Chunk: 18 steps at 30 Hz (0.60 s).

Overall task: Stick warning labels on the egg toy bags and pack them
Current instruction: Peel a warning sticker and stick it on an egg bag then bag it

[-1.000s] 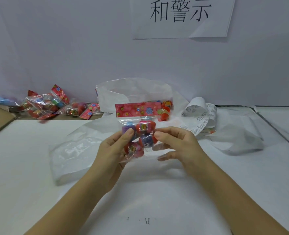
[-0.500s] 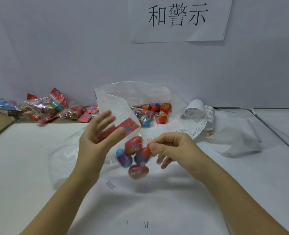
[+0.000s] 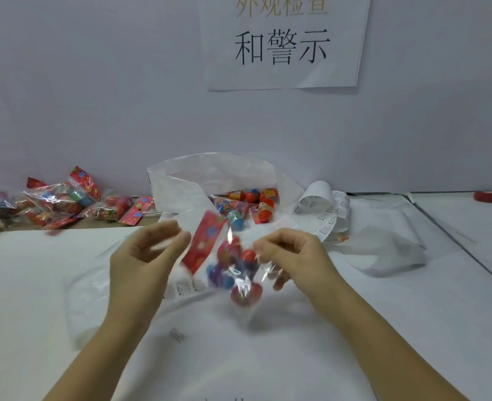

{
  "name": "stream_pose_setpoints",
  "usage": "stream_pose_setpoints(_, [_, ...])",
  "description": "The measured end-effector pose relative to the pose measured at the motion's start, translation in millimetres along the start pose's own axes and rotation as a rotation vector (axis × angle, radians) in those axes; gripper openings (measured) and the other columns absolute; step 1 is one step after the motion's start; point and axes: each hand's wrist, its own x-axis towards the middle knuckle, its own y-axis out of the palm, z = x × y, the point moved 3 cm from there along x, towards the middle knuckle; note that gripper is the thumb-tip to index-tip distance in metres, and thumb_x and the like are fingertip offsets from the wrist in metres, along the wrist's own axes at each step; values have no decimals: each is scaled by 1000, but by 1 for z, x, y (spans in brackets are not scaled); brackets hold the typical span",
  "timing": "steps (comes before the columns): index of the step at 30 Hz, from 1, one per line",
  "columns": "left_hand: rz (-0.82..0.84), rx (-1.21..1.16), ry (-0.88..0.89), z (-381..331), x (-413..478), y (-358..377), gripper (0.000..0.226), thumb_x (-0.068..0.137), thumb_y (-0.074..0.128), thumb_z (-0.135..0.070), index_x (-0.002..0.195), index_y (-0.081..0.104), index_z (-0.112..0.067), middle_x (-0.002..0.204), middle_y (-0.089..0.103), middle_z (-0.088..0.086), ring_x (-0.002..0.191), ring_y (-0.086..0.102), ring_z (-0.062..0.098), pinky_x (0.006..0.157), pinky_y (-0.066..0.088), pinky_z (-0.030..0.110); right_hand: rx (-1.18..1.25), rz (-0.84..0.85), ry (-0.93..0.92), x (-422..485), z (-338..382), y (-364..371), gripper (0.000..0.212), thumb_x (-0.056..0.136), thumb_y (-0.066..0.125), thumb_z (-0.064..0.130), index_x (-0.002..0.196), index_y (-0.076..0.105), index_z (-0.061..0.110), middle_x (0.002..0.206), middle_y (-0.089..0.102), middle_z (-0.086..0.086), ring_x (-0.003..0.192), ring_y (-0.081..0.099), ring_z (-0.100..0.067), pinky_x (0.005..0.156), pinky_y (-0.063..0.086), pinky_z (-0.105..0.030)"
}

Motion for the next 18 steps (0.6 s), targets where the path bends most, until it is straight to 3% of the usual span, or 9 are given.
stream_pose_setpoints(2, [-80, 120, 173, -5, 0, -8, 22, 72, 80, -41, 88, 67, -34, 89, 71, -14, 82, 66, 1, 71, 51, 22, 88, -211, -130, 0, 4, -9, 11, 87, 68, 12, 78, 69, 17, 67, 68, 6, 53, 56, -5, 46, 48, -22])
stream_pose_setpoints(4, [-11, 51, 178, -5, -1, -6, 25, 68, 80, -51, 78, 71, -30, 80, 71, -11, 72, 64, 4, 63, 52, 22, 18, -362, -350, -6, 12, -13, 10, 87, 70, 15, 79, 69, 21, 70, 69, 8, 59, 61, -5, 54, 46, -17])
stream_pose_setpoints(5, [108, -61, 90, -3, -5, 1, 29, 62, 76, -51, 78, 74, -27, 81, 73, -7, 71, 66, 8, 59, 53, 22, -90, -419, -487, -11, 15, -11, 8, 87, 70, 19, 79, 69, 22, 72, 68, 7, 64, 63, -10, 58, 46, -17])
stream_pose_setpoints(7, [403, -296, -174, 4, -19, 23, 55, 53, 76, -48, 100, 75, -21, 99, 76, 3, 83, 72, 17, 63, 59, 27, -434, -478, -785, -22, 19, 2, 10, 86, 69, 23, 79, 71, 17, 72, 64, 1, 67, 61, -20, 62, 47, -25])
stream_pose_setpoints(9, [560, -468, -340, 7, -34, 39, 79, 49, 88, -49, 118, 68, -17, 115, 72, 8, 98, 71, 22, 75, 61, 35, -751, -410, -1028, -33, 16, 23, 14, 87, 69, 24, 81, 73, 12, 75, 66, -3, 68, 60, -24, 64, 50, -34])
stream_pose_setpoints(10, [591, -540, -374, 8, -39, 43, 80, 54, 89, -51, 123, 67, -16, 120, 70, 10, 103, 70, 22, 79, 60, 35, -836, -321, -1095, -36, 13, 33, 16, 86, 69, 26, 84, 75, 11, 79, 68, -4, 72, 62, -25, 67, 51, -36])
stream_pose_setpoints(13, [546, -616, -490, 14, -39, 44, 56, 83, 74, -40, 128, 62, -10, 128, 64, 18, 118, 63, 29, 94, 55, 42, -827, -50, -1106, -40, 7, 46, 24, 83, 71, 28, 95, 75, 8, 97, 71, -6, 90, 65, -24, 85, 52, -38])
stream_pose_setpoints(16, [408, -542, -532, 23, -26, 35, 31, 78, 69, -30, 106, 75, -15, 110, 72, 15, 93, 72, 28, 71, 61, 38, -665, -107, -977, -35, 5, 39, 28, 87, 64, 25, 110, 70, 11, 111, 66, -7, 105, 61, -22, 95, 48, -35])
stream_pose_setpoints(18, [385, -497, -515, 21, -21, 31, 33, 76, 68, -32, 104, 75, -17, 103, 75, 12, 85, 75, 27, 57, 59, 34, -547, -208, -728, -26, 4, 27, 38, 88, 64, 30, 126, 58, 26, 123, 58, 3, 116, 54, -11, 99, 45, -26])
